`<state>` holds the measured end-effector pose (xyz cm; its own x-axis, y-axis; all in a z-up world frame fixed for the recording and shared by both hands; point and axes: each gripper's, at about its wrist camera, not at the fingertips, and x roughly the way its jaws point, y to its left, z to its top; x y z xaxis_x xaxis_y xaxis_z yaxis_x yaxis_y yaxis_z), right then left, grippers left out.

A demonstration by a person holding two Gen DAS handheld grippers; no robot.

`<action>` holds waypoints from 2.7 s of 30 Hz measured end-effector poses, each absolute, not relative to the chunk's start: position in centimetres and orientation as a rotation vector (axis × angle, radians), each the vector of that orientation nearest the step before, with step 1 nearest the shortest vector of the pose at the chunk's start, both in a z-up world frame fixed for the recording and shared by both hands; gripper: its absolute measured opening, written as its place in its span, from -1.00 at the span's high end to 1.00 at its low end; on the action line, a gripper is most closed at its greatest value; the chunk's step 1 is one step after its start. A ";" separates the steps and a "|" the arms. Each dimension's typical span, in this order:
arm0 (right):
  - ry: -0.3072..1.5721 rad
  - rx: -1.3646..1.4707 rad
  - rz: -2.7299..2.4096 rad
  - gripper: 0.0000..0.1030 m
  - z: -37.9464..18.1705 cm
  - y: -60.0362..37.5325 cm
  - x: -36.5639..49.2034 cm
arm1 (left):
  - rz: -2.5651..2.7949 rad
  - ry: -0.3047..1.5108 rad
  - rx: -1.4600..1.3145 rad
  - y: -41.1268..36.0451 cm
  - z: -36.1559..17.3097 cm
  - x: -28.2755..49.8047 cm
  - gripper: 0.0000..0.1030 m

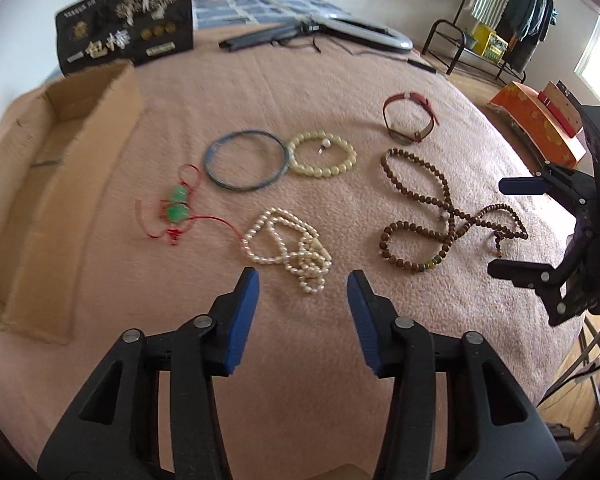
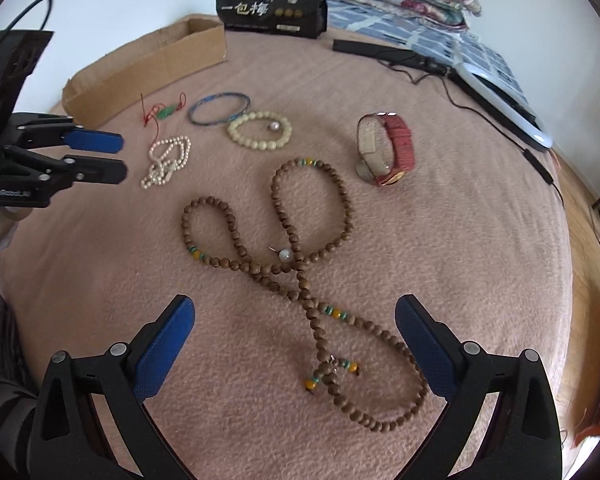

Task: Organize jewelry
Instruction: 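Move the left tool to the white pearl necklace while the right tool reaches the brown bead mala, then close the left tool on the pearl necklace while the right tool closes on the mala, then carry the pearl necklace and the mala in both tools over the cardboard box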

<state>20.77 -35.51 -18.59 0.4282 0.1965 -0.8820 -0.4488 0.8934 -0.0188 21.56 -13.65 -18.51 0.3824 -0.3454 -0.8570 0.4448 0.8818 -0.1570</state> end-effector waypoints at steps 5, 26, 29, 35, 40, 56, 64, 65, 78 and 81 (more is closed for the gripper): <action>1.071 -0.289 0.420 -0.94 -19.5 -35.1 21.6 | -0.495 1.092 0.103 -14.6 -19.8 22.5 0.09; 1.156 -0.302 0.451 0.86 -21.2 -33.9 22.5 | -0.482 1.127 0.039 -13.8 -21.4 24.4 0.82; 1.155 -0.291 0.439 0.89 -21.1 -34.0 22.2 | -0.487 1.120 0.048 -13.8 -21.0 23.7 0.82; 1.131 -0.237 0.418 0.90 -20.1 -34.6 21.0 | -0.504 1.087 0.044 -13.2 -19.5 22.4 0.82; 1.079 -0.197 0.393 0.90 -18.0 -35.2 19.4 | -0.507 1.057 0.033 -12.3 -17.7 21.5 0.84; 0.904 -0.154 0.334 0.90 -10.2 -36.1 18.1 | -0.463 0.950 -0.045 -8.1 -11.8 19.2 0.90; 0.831 -0.169 0.322 0.90 -6.3 -35.6 17.4 | -0.461 0.860 -0.053 -6.8 -6.9 18.4 0.90; 0.821 -0.171 0.322 0.90 -5.8 -35.4 17.4 | -0.458 0.847 -0.050 -6.6 -6.3 18.2 0.90; 0.738 -0.208 0.369 0.90 -1.4 -31.5 18.3 | -0.422 0.757 -0.069 -2.9 -1.2 18.0 0.90; 0.722 -0.210 0.388 0.90 -0.6 -30.2 19.0 | -0.407 0.743 -0.073 -1.8 -0.4 18.1 0.90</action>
<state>19.01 -30.20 -0.57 0.6837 0.2721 -0.6772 -0.4152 0.9081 -0.0543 18.11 -1.77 -0.37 0.6623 -0.3857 -0.6423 0.3345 0.9193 -0.2072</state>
